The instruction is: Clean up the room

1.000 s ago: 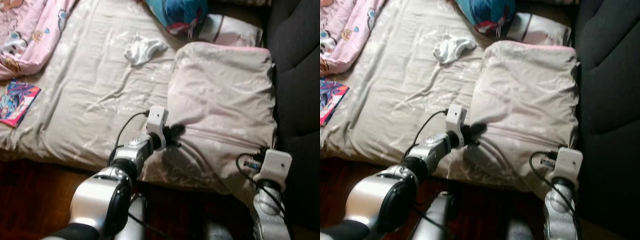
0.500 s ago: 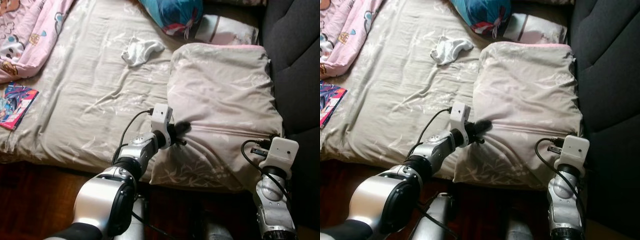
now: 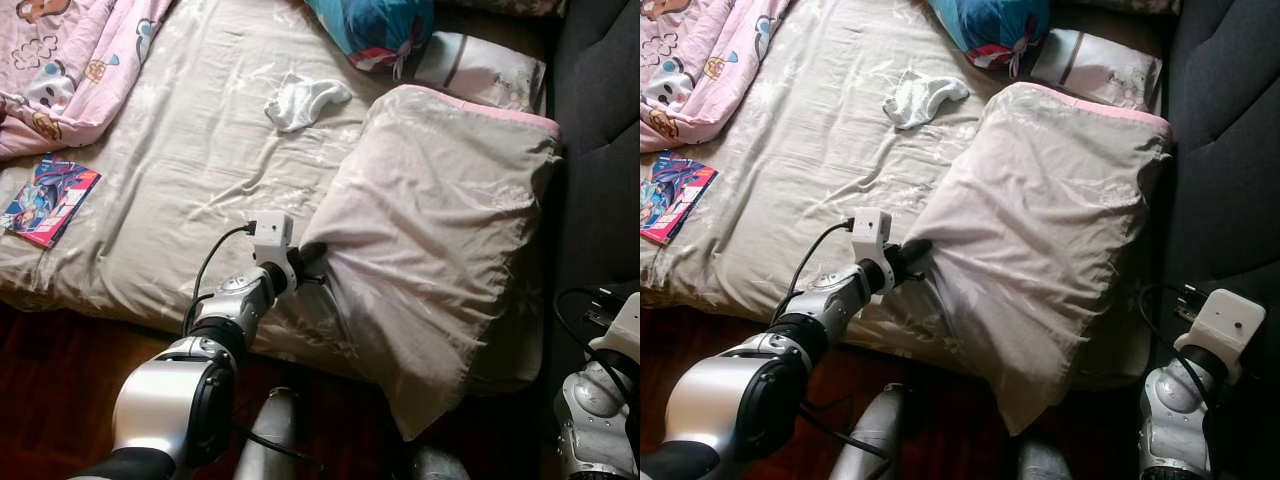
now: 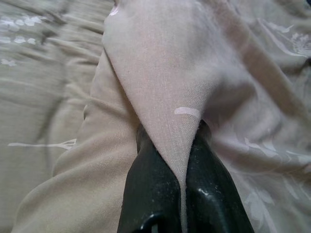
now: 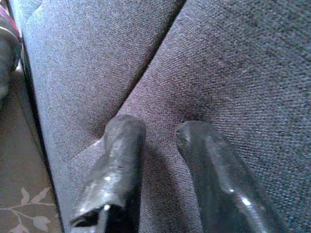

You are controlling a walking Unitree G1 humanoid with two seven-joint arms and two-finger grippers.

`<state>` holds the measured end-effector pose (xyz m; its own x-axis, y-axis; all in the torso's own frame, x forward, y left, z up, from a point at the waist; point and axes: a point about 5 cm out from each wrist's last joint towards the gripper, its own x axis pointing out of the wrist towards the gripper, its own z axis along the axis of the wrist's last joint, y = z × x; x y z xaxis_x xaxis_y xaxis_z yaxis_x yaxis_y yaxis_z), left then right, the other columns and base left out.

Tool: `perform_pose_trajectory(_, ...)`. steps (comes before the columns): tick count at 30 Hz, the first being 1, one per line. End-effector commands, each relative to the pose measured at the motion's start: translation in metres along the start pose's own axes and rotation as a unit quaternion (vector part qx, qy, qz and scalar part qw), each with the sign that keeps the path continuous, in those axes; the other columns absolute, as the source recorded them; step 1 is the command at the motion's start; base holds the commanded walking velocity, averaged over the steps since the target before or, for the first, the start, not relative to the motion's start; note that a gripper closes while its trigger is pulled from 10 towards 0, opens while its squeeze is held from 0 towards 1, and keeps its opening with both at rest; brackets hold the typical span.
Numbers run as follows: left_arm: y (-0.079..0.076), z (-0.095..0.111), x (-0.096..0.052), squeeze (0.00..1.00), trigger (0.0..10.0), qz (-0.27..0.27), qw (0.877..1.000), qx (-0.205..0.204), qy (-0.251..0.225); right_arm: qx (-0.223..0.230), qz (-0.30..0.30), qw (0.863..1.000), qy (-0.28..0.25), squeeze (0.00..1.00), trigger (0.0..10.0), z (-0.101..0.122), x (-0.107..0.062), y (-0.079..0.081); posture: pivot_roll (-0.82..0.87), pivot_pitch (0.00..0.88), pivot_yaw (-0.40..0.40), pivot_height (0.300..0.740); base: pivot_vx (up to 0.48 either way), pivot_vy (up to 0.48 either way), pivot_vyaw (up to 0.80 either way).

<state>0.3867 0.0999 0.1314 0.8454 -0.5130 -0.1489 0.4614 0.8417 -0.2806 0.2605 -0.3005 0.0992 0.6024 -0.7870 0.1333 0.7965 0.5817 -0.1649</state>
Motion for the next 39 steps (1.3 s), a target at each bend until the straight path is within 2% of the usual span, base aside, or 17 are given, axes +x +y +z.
perform_pose_trajectory(1, 0.007, -0.006, -0.005, 0.00, 10.0, 0.008, 1.000, -0.016, -0.004, 0.005, -0.060, 0.998, -0.023, 1.00, 10.0, 0.004, 0.012, -0.028, -0.02, 0.418, 0.074, 0.740, 0.000, 0.000, 0.00)
perform_pose_trajectory(3, 0.007, -0.007, -0.006, 0.00, 10.0, 0.009, 1.000, -0.018, -0.003, 0.035, -0.027, 0.999, -0.027, 1.00, 10.0, 0.007, 0.010, -0.018, -0.02, 0.417, 0.075, 0.740, 0.000, 0.000, 0.00)
perform_pose_trajectory(4, 0.007, -0.008, -0.006, 0.00, 10.0, 0.010, 1.000, -0.022, -0.002, 0.072, 0.039, 0.996, -0.016, 1.00, 10.0, 0.008, 0.006, -0.002, -0.03, 0.416, 0.075, 0.740, 0.000, 0.000, 0.00)
perform_pose_trajectory(5, 0.007, -0.009, -0.006, 0.00, 10.0, 0.010, 1.000, -0.023, -0.002, 0.088, 0.083, 0.993, 0.014, 0.75, 10.0, 0.004, 0.002, 0.010, -0.03, 0.416, 0.075, 0.740, 0.000, 0.000, 0.00)
perform_pose_trajectory(6, 0.006, -0.009, -0.005, 0.00, 10.0, 0.009, 1.000, -0.023, -0.002, 0.101, 0.122, 0.986, 0.046, 0.07, 10.0, -0.002, -0.003, 0.020, -0.03, 0.413, 0.073, 0.740, 0.000, 0.000, 0.00)
perform_pose_trajectory(7, 0.006, -0.010, -0.005, 0.00, 10.0, 0.008, 1.000, -0.024, -0.002, 0.113, 0.151, 0.980, 0.070, 0.00, 10.0, -0.006, -0.008, 0.028, -0.03, 0.413, 0.073, 0.740, 0.000, 0.000, 0.00)
perform_pose_trajectory(11, 0.005, -0.011, -0.005, 0.00, 10.0, 0.006, 1.000, -0.025, -0.001, 0.136, 0.183, 0.970, 0.089, 0.00, 10.0, -0.009, -0.019, 0.036, -0.03, 0.410, 0.073, 0.740, 0.000, 0.000, 0.00)
perform_pose_trajectory(12, 0.005, -0.011, -0.005, 0.00, 10.0, 0.006, 1.000, -0.025, 0.000, 0.149, 0.185, 0.967, 0.096, 0.16, 10.0, -0.010, -0.020, 0.037, -0.03, 0.410, 0.074, 0.740, 0.000, 0.000, 0.00)
perform_pose_trajectory(13, 0.005, -0.012, -0.006, 0.00, 10.0, 0.006, 1.000, -0.025, 0.000, 0.180, 0.185, 0.961, 0.104, 1.00, 10.0, -0.008, -0.021, 0.038, -0.03, 0.410, 0.074, 0.740, 0.000, 0.000, 0.00)
perform_pose_trajectory(17, 0.006, -0.013, -0.006, 0.00, 10.0, 0.007, 1.000, -0.025, 0.002, 0.210, 0.188, 0.953, 0.113, 1.00, 10.0, -0.004, -0.022, 0.037, -0.03, 0.412, 0.074, 0.740, 0.000, 0.000, 0.00)
perform_pose_trajectory(18, 0.006, -0.015, -0.007, 0.00, 10.0, 0.007, 1.000, -0.025, 0.003, 0.231, 0.208, 0.941, 0.132, 1.00, 10.0, -0.002, -0.028, 0.039, -0.03, 0.413, 0.073, 0.740, 0.000, 0.000, 0.00)
perform_pose_trajectory(23, 0.006, -0.017, -0.007, 0.00, 10.0, 0.008, 1.000, -0.026, 0.005, 0.231, 0.286, 0.910, 0.194, 1.00, 10.0, -0.005, -0.052, 0.041, -0.04, 0.415, 0.069, 0.740, 0.000, 0.000, 0.00)
perform_pose_trajectory(24, 0.006, -0.017, -0.007, 0.00, 10.0, 0.008, 1.000, -0.026, 0.005, 0.231, 0.286, 0.910, 0.194, 1.00, 10.0, -0.005, -0.052, 0.041, -0.04, 0.415, 0.069, 0.740, 0.000, 0.000, 0.00)
perform_pose_trajectory(25, 0.006, -0.017, -0.007, 0.00, 10.0, 0.009, 1.000, -0.026, 0.006, 0.225, 0.320, 0.893, 0.224, 1.00, 10.0, -0.009, -0.061, 0.041, -0.04, 0.420, 0.066, 0.740, 0.000, 0.000, 0.00)
perform_pose_trajectory(29, 0.006, -0.018, -0.008, 0.00, 10.0, 0.010, 1.000, -0.026, 0.006, 0.205, 0.364, 0.876, 0.242, 1.00, 10.0, -0.014, -0.072, 0.040, -0.05, 0.420, 0.064, 0.740, 0.000, 0.000, 0.00)
perform_pose_trajectory(31, 0.006, -0.021, -0.008, 0.00, 10.0, 0.010, 1.000, -0.028, 0.008, 0.169, 0.403, 0.853, 0.286, 1.00, 10.0, -0.025, -0.083, 0.035, -0.05, 0.416, 0.060, 0.740, 0.000, 0.000, 0.00)
perform_pose_trajectory(39, 0.006, -0.022, -0.008, 0.00, 10.0, 0.011, 0.999, -0.030, 0.009, 0.157, 0.406, 0.835, 0.335, 1.00, 10.0, -0.038, -0.086, 0.032, -0.05, 0.415, 0.058, 0.740, 0.000, 0.000, 0.00)
